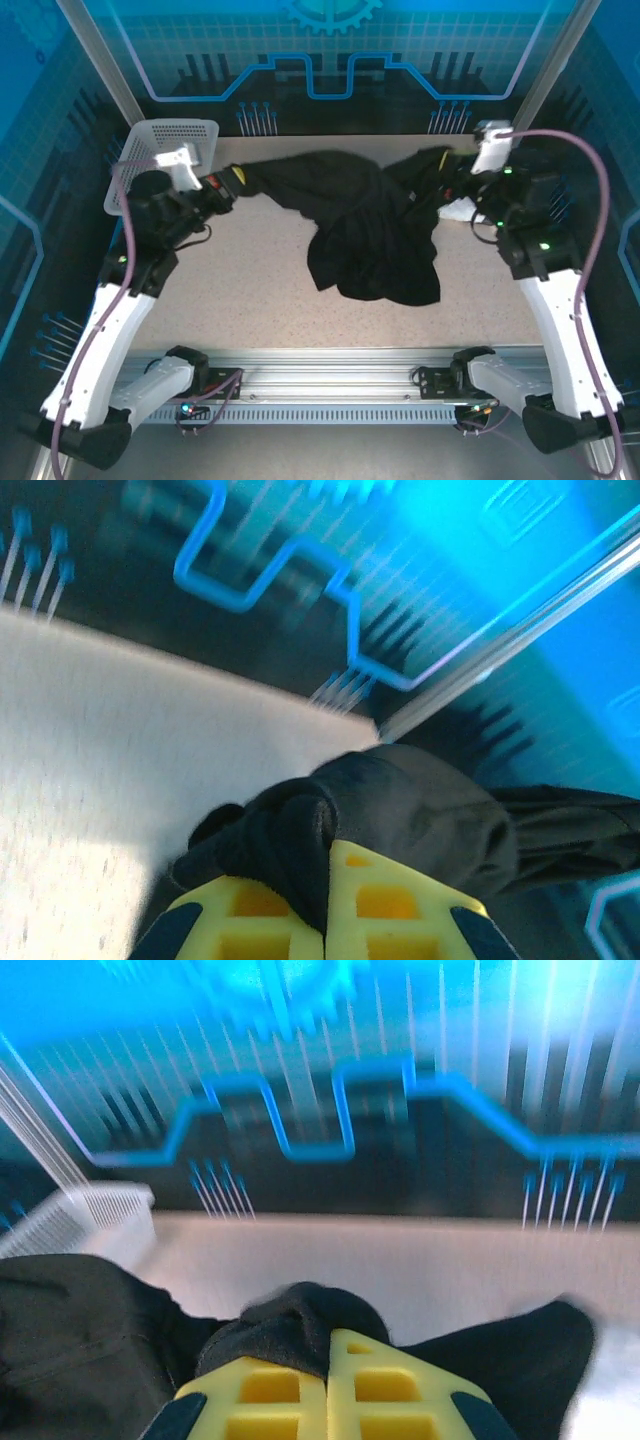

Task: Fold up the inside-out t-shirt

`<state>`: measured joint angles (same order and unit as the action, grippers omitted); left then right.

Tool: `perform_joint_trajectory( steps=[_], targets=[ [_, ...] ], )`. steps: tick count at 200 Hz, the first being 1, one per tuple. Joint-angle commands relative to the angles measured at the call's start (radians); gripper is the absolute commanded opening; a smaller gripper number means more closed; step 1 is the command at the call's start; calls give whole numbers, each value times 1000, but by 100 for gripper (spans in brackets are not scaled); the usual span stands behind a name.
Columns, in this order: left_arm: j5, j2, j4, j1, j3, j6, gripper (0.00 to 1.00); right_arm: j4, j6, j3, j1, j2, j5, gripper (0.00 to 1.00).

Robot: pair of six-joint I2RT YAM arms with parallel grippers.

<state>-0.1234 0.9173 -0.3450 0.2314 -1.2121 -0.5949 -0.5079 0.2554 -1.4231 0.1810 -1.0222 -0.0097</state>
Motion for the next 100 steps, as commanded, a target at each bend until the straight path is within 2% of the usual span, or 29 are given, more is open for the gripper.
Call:
perform_joint_trajectory(
  steps=[1, 22, 48, 75, 100],
  targets=[
    [127, -37, -47, -43, -98, 52, 0, -32, -42, -89, -42, -53, -62, 0],
    [184, -50, -78, -83, -165, 62, 0, -43, -63, -165, -55, -67, -82, 0],
    [240, -54, -71, -86, -237, 97, 0, -16, -70, -217, -54, -67, -160, 0],
    [212, -55, -62, -86, -311, 134, 0, -7, -81, -241, -53, -32, -227, 0],
    [179, -83, -32, -86, -344, 162, 0, 2, -101, -235, -54, 49, -189, 0]
  ],
)
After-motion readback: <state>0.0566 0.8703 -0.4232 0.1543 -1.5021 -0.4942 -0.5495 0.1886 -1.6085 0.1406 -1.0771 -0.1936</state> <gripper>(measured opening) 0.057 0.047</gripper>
